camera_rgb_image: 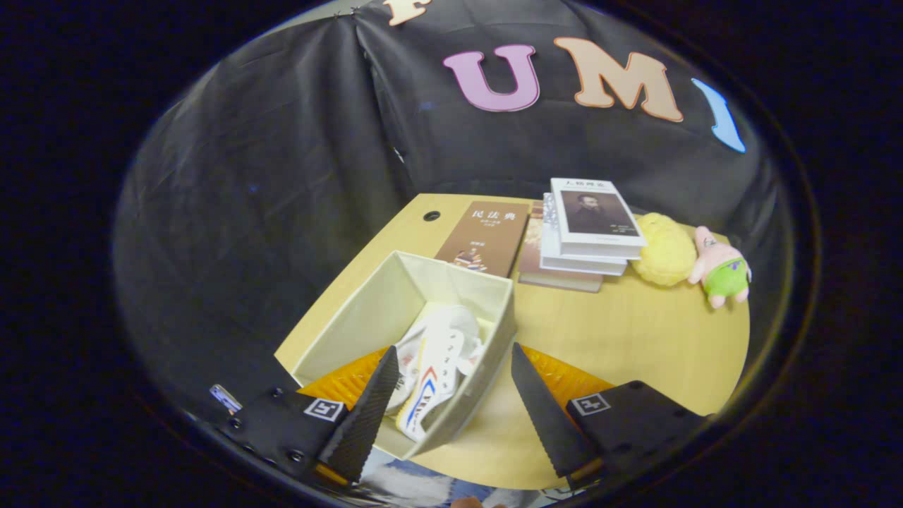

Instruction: Open the storage box then place both shoes into the box .Put the left shoe in first, then the right shoe, with the right side of both shoes facing outward in a uniform manner.

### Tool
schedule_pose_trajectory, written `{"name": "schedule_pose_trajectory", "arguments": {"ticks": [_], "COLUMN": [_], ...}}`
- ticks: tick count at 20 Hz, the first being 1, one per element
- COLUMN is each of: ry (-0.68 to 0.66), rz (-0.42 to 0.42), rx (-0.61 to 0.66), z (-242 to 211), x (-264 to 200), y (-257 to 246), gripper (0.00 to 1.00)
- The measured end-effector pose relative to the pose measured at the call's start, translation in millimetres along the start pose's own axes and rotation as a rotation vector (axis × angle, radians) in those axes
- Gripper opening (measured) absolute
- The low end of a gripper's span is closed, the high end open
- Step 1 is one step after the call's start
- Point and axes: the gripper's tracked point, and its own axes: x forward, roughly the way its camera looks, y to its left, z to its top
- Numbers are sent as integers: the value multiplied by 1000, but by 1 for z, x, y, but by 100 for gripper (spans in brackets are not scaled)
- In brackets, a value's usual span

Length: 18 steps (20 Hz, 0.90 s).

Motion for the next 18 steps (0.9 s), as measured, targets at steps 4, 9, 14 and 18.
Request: {"name": "schedule_pose_trajectory", "arguments": {"ticks": [4,9,14,18], "ry": [-175,-433,-606,-669], "rz": [-113,-244,-306,-311], "rx": [-49,-32,-26,17], "z": [0,8,6,0], "x": [-39,-76,-91,-98], "y": [-64,-138,-185,-200], "gripper": [100,100,100,100]}}
